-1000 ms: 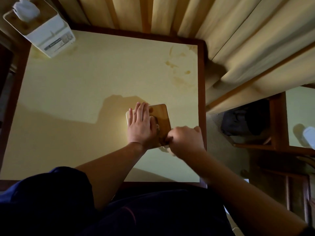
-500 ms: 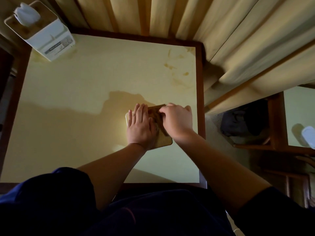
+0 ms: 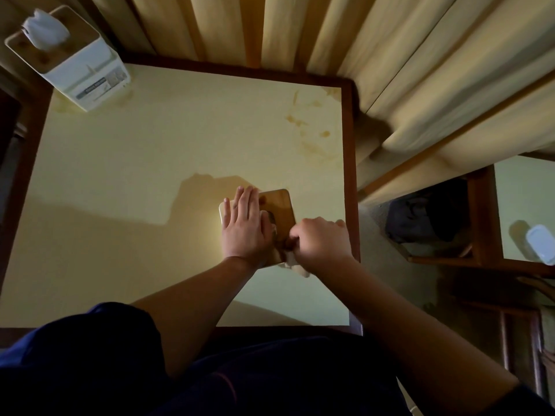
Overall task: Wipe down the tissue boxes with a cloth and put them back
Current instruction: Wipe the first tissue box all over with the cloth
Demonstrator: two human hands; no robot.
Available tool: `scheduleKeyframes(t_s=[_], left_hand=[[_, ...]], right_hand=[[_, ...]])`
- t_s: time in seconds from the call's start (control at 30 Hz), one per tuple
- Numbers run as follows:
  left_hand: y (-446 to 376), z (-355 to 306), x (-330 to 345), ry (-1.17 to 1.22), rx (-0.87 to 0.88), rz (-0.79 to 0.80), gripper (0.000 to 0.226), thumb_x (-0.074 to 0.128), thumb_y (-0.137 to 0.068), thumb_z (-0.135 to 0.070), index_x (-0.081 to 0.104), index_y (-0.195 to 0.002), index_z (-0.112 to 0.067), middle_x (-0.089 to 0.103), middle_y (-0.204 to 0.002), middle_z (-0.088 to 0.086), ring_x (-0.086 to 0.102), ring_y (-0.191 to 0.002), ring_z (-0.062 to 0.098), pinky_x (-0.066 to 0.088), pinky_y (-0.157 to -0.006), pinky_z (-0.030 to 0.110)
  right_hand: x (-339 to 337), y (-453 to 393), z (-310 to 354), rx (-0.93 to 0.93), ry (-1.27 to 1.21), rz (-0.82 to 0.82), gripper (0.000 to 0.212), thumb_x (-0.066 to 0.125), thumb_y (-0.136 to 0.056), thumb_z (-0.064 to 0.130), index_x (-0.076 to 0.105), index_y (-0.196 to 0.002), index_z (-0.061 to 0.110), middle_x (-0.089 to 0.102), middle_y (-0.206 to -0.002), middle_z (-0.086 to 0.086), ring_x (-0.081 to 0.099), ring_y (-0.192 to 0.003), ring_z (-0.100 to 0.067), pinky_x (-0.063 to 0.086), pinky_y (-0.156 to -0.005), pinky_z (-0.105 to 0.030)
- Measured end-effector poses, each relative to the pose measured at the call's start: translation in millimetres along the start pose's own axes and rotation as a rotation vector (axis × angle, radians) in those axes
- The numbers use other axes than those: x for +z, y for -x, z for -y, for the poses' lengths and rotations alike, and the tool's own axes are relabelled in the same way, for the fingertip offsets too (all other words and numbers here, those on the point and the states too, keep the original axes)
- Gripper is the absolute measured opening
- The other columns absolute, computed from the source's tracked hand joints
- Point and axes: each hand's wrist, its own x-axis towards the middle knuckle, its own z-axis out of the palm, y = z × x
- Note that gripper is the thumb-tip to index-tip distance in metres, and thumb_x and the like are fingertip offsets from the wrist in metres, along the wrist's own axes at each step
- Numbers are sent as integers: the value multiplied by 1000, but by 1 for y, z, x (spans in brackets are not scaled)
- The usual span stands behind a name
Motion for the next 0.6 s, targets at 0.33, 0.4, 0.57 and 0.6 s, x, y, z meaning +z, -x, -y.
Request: scheduleKeyframes(t_s=[0.33, 0.4, 0.57, 0.6], left_hand=[[3, 0, 0, 26, 36, -56, 58, 30, -105, -31, 46, -150, 2, 48, -155, 16, 31, -153, 31, 1, -129, 37], [2, -1, -2, 26, 26, -36, 59, 27, -105, -33, 45, -151, 1, 46, -156, 15, 28, -154, 30, 4, -129, 40], [0, 1, -2, -2, 21, 5, 59, 27, -105, -33, 45, -151, -1, 47, -156, 16, 29, -154, 31, 12, -129, 49], [0, 2, -2, -8, 33, -3, 59, 27, -105, -33, 46, -150, 0, 48, -155, 17, 31, -153, 32, 14, -128, 50]], right_hand=[[-10, -60, 12, 13, -72, -342, 32, 57, -103, 19, 75, -121, 36, 72, -118, 7, 70, -99, -24, 43, -94, -40], [-1, -56, 12, -5, -95, -353, 32, 55, -102, 17, 72, -124, 34, 68, -120, 5, 71, -96, -25, 44, -93, -41], [28, -22, -4, -85, -77, -255, 23, 53, -98, 20, 68, -113, 29, 63, -116, 3, 70, -86, -30, 42, -91, -42], [34, -12, -9, -84, -79, -251, 20, 51, -100, 23, 68, -108, 29, 64, -110, 4, 69, -82, -29, 42, -90, -41]])
